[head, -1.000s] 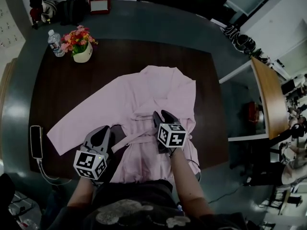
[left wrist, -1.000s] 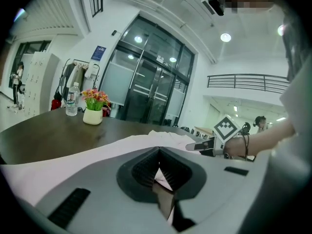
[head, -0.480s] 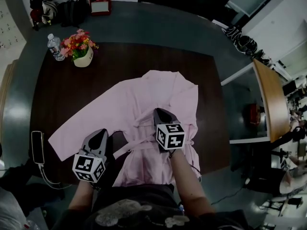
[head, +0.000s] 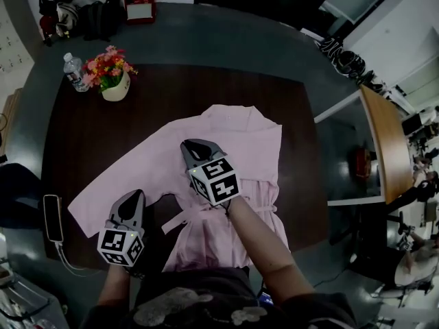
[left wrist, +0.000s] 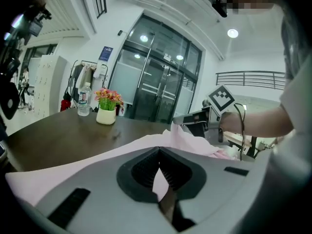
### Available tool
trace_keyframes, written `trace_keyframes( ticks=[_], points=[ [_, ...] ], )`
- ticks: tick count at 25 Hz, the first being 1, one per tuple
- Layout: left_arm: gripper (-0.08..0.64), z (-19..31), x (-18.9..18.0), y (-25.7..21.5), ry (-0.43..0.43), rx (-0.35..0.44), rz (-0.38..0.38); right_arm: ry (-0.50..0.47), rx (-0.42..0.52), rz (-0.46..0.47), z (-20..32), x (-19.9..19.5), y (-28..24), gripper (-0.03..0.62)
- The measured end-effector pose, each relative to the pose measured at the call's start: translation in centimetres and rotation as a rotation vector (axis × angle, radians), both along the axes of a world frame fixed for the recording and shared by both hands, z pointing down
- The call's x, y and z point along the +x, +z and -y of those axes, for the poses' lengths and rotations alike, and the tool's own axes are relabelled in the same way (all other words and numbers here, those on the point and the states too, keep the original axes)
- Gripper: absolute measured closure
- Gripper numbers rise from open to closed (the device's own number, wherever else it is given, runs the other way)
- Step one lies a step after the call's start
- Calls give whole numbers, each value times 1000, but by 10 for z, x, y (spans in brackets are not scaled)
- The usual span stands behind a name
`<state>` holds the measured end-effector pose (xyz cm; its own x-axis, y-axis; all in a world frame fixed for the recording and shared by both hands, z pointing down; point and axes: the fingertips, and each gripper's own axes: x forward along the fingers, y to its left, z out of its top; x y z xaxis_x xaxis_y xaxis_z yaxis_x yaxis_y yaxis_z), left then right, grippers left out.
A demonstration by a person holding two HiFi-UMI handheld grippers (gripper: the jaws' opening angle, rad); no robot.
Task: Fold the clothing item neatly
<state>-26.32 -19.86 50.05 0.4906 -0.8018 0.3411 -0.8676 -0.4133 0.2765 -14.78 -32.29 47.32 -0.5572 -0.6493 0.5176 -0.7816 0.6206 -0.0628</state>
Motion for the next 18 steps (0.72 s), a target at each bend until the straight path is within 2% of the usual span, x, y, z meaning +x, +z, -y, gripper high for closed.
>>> trace_keyframes(
  ticks=[4, 6, 7, 10, 13, 18],
  points=[
    [551, -3, -8, 5, -13, -15, 9, -11, -41, -38, 0, -17, 37, 584],
    [551, -3, -10, 5, -20, -14, 8, -25, -39, -14, -5, -21, 41, 483],
    [551, -2, -10, 5, -23, -13, 6, -24, -36, 5, -9, -21, 40, 466],
    [551, -2, -11, 5, -26, -9, 3, 3, -33, 49, -23, -13, 28, 465],
    [550, -4, -11, 4, -21, -8, 1, 44, -71, 94, -41, -1, 22, 465],
    [550, -4, -4, 7, 16, -8, 6, 64, -91, 133, -73, 6, 19, 466]
  ],
)
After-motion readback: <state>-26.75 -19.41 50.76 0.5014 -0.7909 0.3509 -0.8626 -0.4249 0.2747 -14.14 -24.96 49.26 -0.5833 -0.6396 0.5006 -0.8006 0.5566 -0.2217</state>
